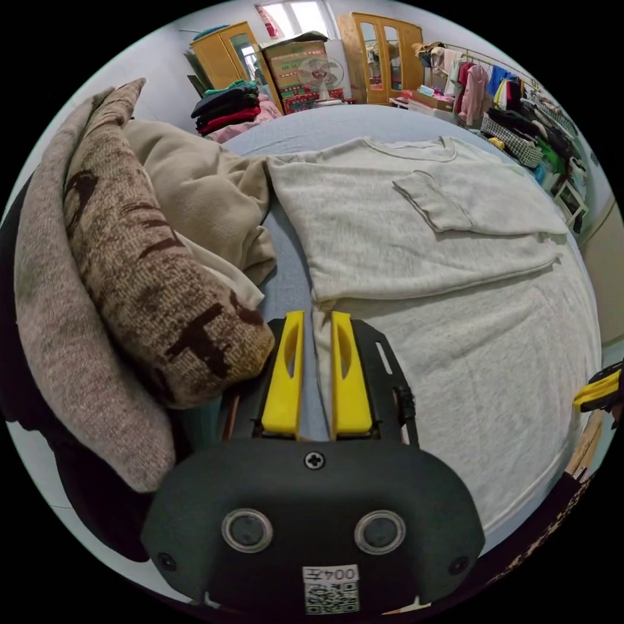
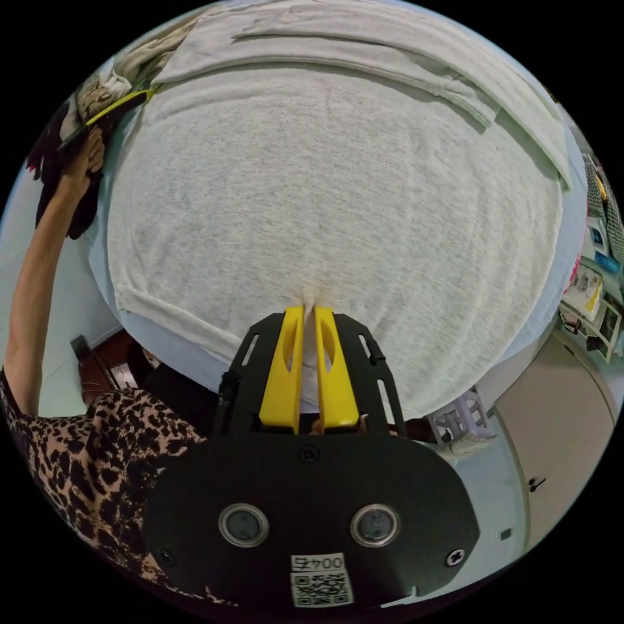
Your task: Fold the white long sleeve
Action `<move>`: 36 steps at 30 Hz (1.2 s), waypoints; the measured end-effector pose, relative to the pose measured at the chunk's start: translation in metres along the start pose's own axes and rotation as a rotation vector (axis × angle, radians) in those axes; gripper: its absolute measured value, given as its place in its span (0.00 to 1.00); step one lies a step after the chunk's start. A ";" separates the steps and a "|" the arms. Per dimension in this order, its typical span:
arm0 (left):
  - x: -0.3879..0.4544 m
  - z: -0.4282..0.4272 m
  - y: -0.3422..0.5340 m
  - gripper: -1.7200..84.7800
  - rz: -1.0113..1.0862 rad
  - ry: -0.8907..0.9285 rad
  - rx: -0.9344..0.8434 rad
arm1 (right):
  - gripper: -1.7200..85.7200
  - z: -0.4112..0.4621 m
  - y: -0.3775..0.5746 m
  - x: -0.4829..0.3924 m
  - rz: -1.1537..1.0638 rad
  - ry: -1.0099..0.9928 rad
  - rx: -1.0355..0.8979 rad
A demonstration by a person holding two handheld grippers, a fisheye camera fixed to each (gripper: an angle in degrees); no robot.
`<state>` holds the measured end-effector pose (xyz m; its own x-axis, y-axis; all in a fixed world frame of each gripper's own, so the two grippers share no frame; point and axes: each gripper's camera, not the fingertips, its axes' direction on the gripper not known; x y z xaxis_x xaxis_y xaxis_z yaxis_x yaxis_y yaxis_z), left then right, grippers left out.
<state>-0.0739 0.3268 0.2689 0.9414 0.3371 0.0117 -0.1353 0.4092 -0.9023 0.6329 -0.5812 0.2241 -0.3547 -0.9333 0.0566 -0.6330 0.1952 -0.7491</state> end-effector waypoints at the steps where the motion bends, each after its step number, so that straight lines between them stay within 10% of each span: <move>1: 0.001 0.004 -0.004 0.09 0.003 0.001 -0.010 | 0.06 0.000 0.002 0.002 -0.002 -0.021 0.007; 22: -0.057 0.024 -0.033 0.05 -0.096 0.123 -0.019 | 0.06 -0.042 0.030 -0.059 0.008 -0.053 0.139; 36: -0.096 -0.041 0.155 0.03 -0.197 0.393 -0.106 | 0.06 -0.116 0.037 -0.119 -0.108 0.009 0.150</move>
<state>-0.1724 0.3234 0.1098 0.9947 -0.0941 0.0420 0.0715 0.3371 -0.9388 0.5719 -0.4278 0.2661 -0.2971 -0.9434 0.1474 -0.5585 0.0465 -0.8282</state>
